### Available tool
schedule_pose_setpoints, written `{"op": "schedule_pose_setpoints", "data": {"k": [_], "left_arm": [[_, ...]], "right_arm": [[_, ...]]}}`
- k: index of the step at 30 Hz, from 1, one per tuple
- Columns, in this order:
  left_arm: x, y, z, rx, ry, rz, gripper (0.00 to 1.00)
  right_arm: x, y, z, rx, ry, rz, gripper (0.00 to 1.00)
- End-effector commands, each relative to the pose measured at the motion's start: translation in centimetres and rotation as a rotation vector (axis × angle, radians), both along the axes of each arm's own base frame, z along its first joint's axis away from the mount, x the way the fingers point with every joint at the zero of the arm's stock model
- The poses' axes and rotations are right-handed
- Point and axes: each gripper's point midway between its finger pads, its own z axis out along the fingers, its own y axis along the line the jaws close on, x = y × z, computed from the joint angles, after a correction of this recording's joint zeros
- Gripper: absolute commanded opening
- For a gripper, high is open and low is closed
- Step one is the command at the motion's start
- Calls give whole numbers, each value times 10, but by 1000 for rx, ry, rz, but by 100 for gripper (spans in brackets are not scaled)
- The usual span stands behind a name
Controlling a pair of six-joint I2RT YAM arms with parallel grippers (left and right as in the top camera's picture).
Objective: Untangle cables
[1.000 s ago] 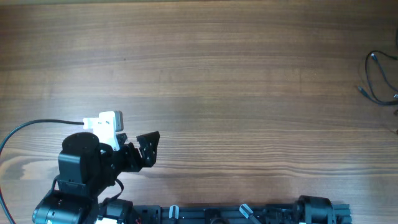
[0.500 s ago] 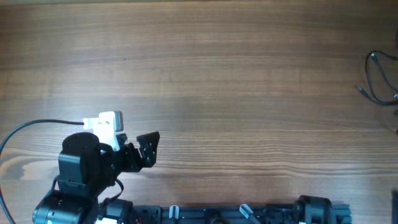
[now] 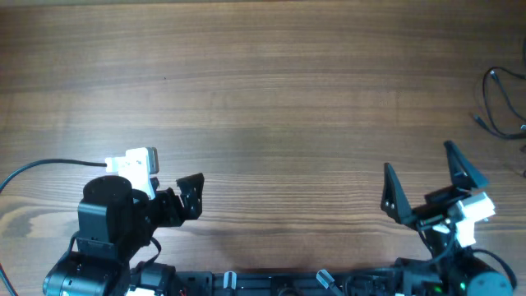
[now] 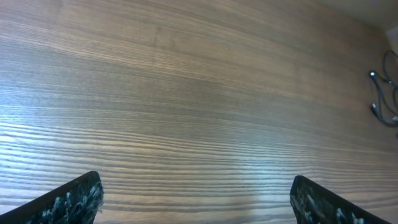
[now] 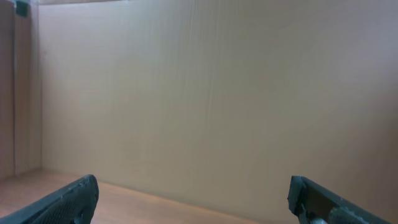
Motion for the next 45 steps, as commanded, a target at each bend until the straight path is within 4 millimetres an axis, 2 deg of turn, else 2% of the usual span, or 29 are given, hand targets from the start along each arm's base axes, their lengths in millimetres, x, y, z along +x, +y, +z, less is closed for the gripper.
{"op": "schedule_pose_setpoints", "data": {"k": [1,7,12,16,18,33,40,45], "left_arm": [[1,4,6,26,-29,2,98],[1,4,6,27,-29,2,98],[1,4,6,27,-30,2,98],[1,4,6,29,-31,0,98],[1,4,6,29,-30,0,98],[1,4,6,29,-28,0,98],[1,4,6,29,-30,0,98],[2,4,7,28,-34,0,98]], "right_arm": [[15,1,-33,102,63,57,100],[33,-11,-75,292,111,65,100],[45,-14,-111,308,247,34,100],[54,-31,-160,336,436,-90,100],[55,-25,-162,312,445,-64,100],[60,-27,-186,326,553,-86,100],[61,-27,-191,328,573,-88,100],[60,-27,-186,326,553,-84,100]]}}
